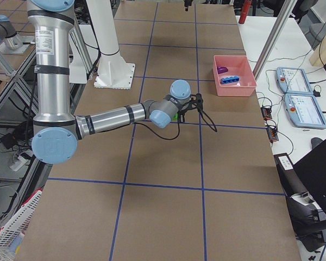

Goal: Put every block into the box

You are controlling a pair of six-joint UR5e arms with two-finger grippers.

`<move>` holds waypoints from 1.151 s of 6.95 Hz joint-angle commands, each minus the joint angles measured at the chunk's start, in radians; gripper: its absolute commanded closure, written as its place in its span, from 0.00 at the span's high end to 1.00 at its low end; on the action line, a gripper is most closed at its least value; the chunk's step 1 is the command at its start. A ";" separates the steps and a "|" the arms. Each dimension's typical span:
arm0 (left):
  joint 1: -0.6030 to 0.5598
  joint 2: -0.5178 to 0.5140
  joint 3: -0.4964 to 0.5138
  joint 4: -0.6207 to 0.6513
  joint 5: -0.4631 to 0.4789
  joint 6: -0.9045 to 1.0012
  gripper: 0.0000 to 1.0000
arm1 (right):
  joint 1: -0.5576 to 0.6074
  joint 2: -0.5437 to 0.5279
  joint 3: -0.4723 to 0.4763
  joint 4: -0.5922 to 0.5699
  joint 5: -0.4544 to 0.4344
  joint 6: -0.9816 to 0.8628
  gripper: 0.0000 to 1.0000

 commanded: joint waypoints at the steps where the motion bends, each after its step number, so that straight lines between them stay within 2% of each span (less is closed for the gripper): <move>1: -0.154 0.055 0.015 0.008 -0.003 0.115 1.00 | -0.001 0.193 0.002 -0.251 -0.004 0.000 0.00; 3: -0.202 0.103 0.028 0.016 -0.009 0.128 1.00 | -0.060 0.412 -0.010 -0.519 -0.061 0.002 0.00; 4: -0.217 0.106 0.031 0.033 -0.039 0.127 1.00 | -0.096 0.511 -0.021 -0.639 -0.127 0.002 0.00; 5: -0.218 0.108 0.031 0.039 -0.044 0.127 1.00 | -0.117 0.621 -0.083 -0.716 -0.161 0.002 0.00; 6: -0.218 0.108 0.031 0.039 -0.046 0.125 1.00 | -0.127 0.753 -0.220 -0.733 -0.170 0.003 0.00; 8: -0.216 0.106 0.032 0.037 -0.073 0.119 1.00 | -0.151 1.035 -0.577 -0.726 -0.250 0.013 0.00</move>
